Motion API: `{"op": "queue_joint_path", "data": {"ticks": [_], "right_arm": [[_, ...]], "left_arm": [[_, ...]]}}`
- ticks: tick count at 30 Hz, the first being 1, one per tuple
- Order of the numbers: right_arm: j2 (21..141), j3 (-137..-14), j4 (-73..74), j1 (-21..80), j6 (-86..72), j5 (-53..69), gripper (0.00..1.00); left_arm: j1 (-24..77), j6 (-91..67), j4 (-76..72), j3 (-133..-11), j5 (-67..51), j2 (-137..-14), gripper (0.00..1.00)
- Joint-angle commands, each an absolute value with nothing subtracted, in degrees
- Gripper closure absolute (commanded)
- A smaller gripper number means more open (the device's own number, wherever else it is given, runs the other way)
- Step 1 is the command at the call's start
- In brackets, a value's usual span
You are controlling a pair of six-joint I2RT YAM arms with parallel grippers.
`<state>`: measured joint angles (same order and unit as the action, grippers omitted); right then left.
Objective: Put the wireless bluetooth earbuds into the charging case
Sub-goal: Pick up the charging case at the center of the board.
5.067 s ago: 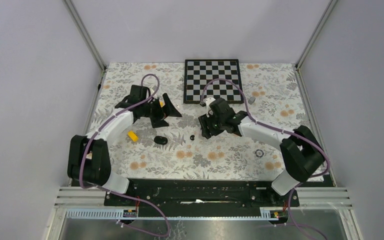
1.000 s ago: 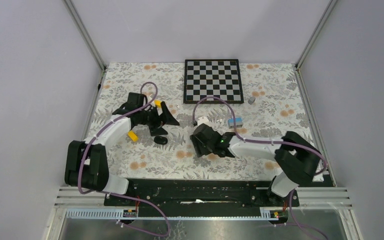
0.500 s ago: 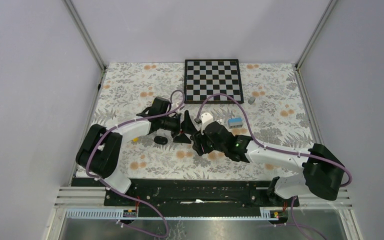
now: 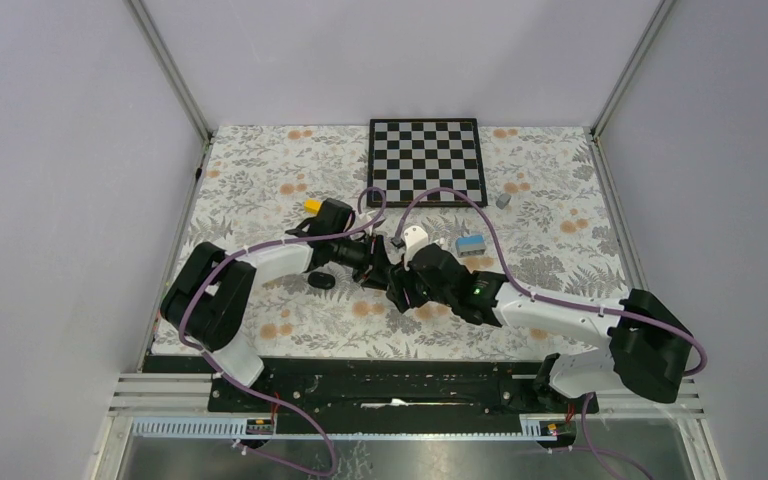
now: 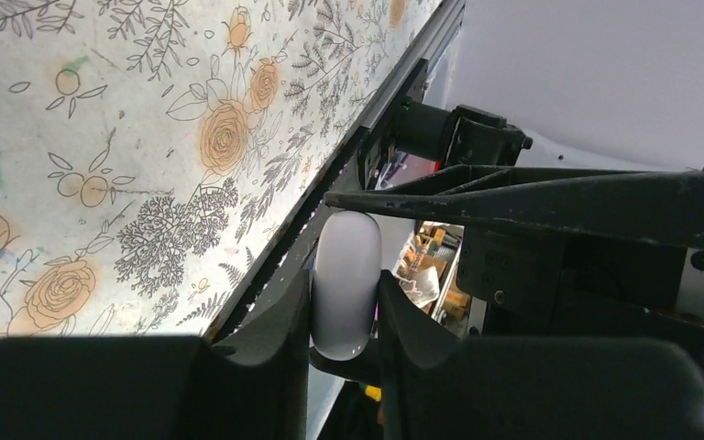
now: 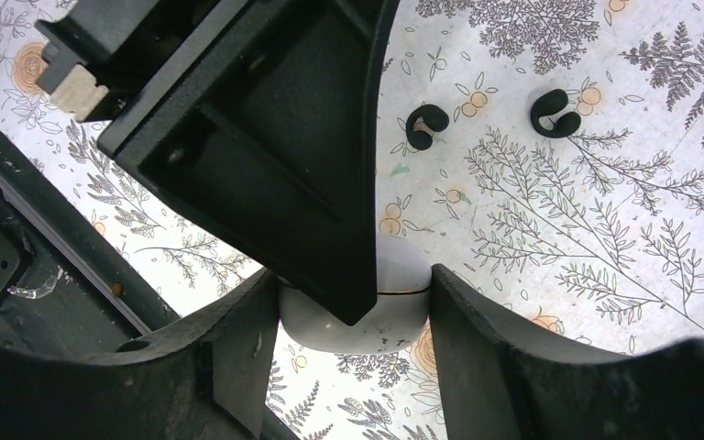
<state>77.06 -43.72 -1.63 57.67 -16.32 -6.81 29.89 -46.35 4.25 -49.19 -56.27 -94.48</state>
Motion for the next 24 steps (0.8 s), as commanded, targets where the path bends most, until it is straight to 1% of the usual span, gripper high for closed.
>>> {"op": "queue_joint_path", "data": {"ticks": [1,2,3,5,7,8,9,15,17,21,24], "right_arm": [[75.4,-43.5,-3.9,57.8,-15.8,-7.7,0.43],[75.2,-43.4,-3.9,57.8,-15.8,-7.9,0.40],[75.0,-43.5,-3.8,57.8,-15.9,-8.1,0.34],[74.5,-43.6,-3.4,57.8,-15.9,-8.5,0.25],[74.1,-44.2,-2.3,57.8,-15.8,-9.3,0.10],[74.0,-44.6,-1.6,57.9,-15.6,-9.8,0.03],[73.6,-45.1,-0.8,57.8,-15.3,-10.2,0.01],[69.3,-45.0,2.7,57.8,-12.3,-14.9,0.00],[67.6,-43.2,1.5,57.8,-8.2,-16.3,0.00],[63.7,-36.2,-7.8,57.9,3.1,-11.9,0.00],[60.1,-29.1,-19.1,58.0,8.0,-11.9,0.01]], "left_arm": [[30.0,-46.7,1.2,-51.3,-57.8,-94.2,0.83],[30.0,-46.9,1.2,-51.4,-57.8,-94.2,0.85],[30.0,-47.1,1.2,-51.5,-57.7,-94.2,0.89],[29.8,-47.7,1.8,-51.8,-57.0,-94.1,0.93],[29.4,-48.0,3.6,-52.5,-55.5,-94.2,0.99],[29.1,-48.4,4.1,-52.7,-54.6,-94.1,1.00],[28.6,-49.0,4.3,-52.8,-54.0,-94.0,1.00],[26.7,-54.1,8.5,-54.2,-47.4,-91.9,1.00],[26.4,-56.2,9.2,-54.2,-46.1,-91.2,1.00],[26.4,-59.8,9.8,-54.1,-44.4,-89.7,1.00],[26.3,-62.4,9.6,-53.6,-43.8,-89.0,1.00]]}}
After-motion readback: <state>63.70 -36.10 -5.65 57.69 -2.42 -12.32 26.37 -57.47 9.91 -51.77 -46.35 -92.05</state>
